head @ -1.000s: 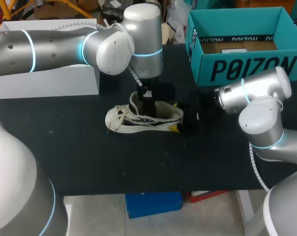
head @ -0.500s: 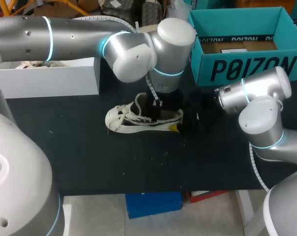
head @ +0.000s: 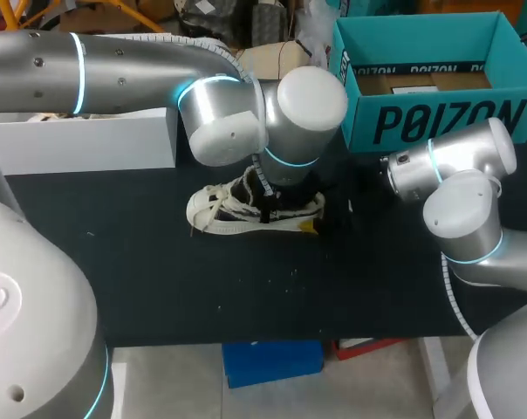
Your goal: Take the shoe out of the shoebox, open the shoe tongue, remove and reinsert the insole, then place the shoe into the shoebox
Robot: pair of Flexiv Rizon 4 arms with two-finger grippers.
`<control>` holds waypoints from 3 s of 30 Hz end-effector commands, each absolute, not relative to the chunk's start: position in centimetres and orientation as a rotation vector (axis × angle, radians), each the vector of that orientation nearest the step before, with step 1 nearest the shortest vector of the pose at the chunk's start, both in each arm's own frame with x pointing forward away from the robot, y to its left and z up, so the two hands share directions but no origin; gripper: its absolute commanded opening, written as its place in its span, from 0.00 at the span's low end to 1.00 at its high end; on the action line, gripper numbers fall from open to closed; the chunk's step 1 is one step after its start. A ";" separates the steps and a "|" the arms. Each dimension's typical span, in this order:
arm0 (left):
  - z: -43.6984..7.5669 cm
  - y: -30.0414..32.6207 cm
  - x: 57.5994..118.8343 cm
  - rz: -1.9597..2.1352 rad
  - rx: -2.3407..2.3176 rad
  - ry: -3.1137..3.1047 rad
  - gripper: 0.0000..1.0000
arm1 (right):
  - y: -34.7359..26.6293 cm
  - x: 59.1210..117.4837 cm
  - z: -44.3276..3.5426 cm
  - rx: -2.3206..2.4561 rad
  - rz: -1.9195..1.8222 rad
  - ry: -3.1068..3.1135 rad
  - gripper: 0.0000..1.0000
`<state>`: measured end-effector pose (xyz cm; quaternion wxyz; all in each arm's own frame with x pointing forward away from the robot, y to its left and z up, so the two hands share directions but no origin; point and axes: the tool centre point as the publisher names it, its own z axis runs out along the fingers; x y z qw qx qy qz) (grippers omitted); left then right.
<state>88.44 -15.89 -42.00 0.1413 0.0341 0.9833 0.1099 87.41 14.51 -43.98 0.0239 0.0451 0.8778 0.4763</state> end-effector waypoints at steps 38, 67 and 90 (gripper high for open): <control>-42.2 -16.7 86.7 -0.083 0.485 3.049 0.00 | 14.4 87.5 -44.3 0.140 1.472 2.718 0.00; -38.3 -16.8 86.3 -0.196 0.397 2.996 0.00 | 14.4 87.5 -44.3 0.140 1.472 2.718 0.00; -38.8 -20.9 87.2 -0.496 0.672 2.866 0.38 | 14.4 87.5 -44.3 0.140 1.472 2.718 0.00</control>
